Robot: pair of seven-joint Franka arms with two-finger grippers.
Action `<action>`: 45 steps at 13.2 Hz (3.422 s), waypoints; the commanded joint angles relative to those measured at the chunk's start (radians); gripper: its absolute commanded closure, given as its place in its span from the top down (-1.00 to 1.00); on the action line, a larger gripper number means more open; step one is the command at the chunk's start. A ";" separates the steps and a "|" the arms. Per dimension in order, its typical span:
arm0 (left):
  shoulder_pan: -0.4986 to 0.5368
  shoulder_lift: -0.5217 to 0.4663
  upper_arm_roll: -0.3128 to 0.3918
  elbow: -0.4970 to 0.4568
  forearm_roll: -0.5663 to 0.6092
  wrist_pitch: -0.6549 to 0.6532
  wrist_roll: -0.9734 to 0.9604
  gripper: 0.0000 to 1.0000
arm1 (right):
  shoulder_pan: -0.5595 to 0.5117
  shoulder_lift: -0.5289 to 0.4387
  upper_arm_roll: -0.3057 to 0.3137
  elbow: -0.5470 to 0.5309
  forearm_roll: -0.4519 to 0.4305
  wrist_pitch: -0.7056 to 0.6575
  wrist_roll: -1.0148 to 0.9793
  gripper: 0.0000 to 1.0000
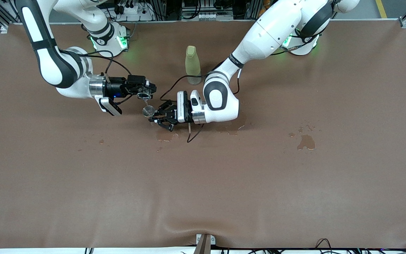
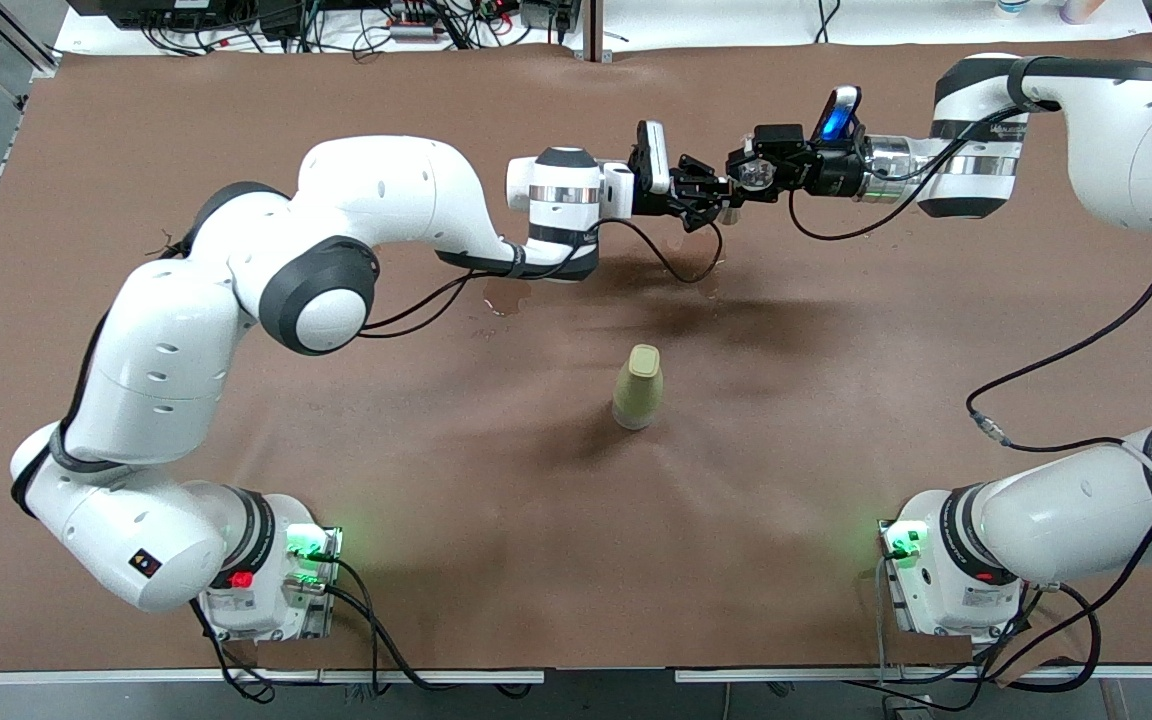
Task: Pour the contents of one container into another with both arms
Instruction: 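Tilt the glass with the right gripper, pouring liquid into the steel cup, then turn the glass upright with the right gripper and draw it back, then lower the steel cup with the left gripper while the right gripper lowers the glass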
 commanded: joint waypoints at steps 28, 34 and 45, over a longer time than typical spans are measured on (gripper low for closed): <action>0.008 -0.019 0.006 0.006 -0.019 0.013 -0.005 -1.00 | -0.025 -0.023 -0.158 0.212 -0.261 -0.003 -0.559 -1.00; 0.084 -0.075 0.004 -0.066 0.036 0.003 -0.002 -1.00 | -0.114 0.019 -0.304 0.300 -0.477 -0.153 -0.916 -1.00; 0.553 -0.202 -0.005 -0.265 0.549 -0.503 -0.110 -1.00 | -0.349 0.392 -0.301 0.523 -0.561 -0.351 -1.493 -1.00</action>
